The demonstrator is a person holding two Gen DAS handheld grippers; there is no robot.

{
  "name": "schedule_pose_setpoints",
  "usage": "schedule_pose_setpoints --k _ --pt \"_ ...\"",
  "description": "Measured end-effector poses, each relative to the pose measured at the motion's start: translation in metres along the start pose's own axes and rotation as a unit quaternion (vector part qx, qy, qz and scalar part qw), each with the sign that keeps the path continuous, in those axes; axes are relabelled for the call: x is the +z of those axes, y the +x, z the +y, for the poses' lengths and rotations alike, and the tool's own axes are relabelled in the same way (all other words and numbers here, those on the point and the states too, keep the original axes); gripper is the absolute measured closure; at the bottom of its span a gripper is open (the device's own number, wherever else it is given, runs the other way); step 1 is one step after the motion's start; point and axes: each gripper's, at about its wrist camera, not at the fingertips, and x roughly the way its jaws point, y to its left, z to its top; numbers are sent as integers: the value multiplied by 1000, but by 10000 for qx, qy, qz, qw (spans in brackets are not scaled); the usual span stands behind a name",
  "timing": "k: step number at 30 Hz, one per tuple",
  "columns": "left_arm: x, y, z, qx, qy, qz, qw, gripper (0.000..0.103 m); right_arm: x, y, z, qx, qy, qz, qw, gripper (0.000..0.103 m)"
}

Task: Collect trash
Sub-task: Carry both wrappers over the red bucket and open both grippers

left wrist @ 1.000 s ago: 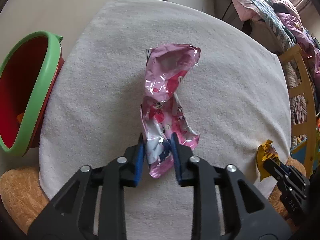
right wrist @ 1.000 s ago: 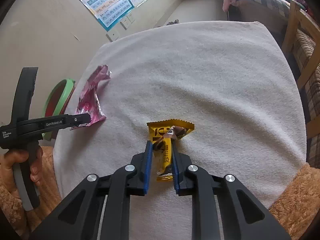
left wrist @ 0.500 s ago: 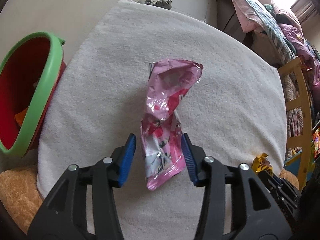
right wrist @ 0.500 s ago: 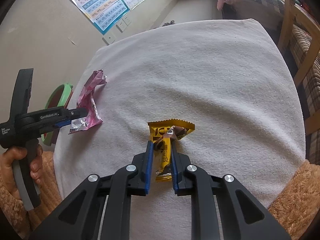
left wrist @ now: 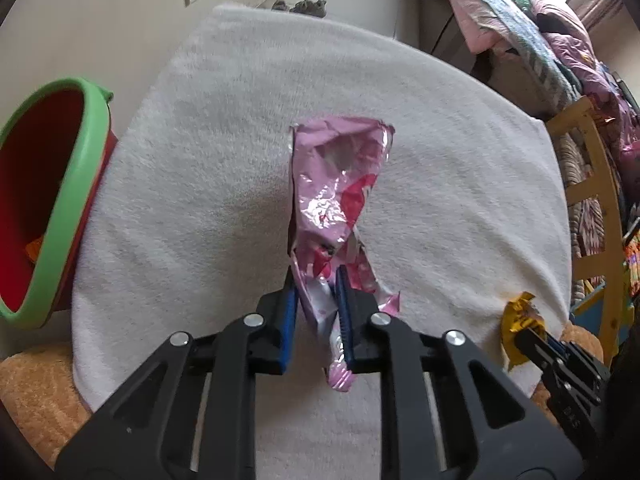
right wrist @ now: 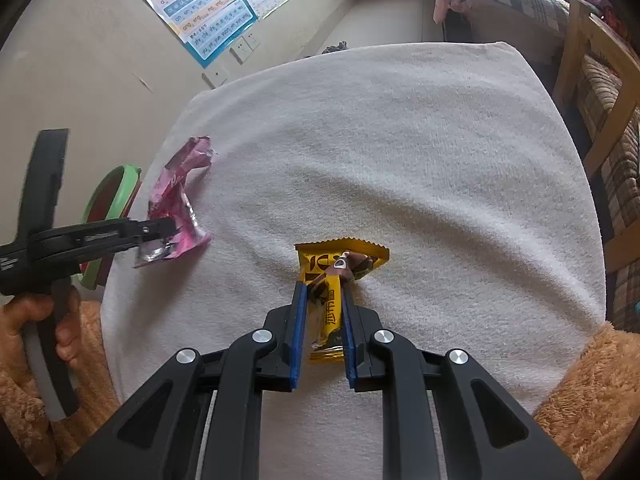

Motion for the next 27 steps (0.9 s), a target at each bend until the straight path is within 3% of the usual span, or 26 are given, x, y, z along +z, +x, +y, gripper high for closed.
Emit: schedule_pose_setpoints --k 11,17,27 --pt "-6 -40 -5 -72 266 -503 9984 86 1 -6 -1 -162 63 -135 9998 87" --pt "-5 -42 -3 -139 120 -485 9987 91 1 -17 3 -251 38 -280 9993 87" --pt "-8 -72 13 -293 -97 -824 9961 95 8 -43 16 -228 -65 -597 9979 87"
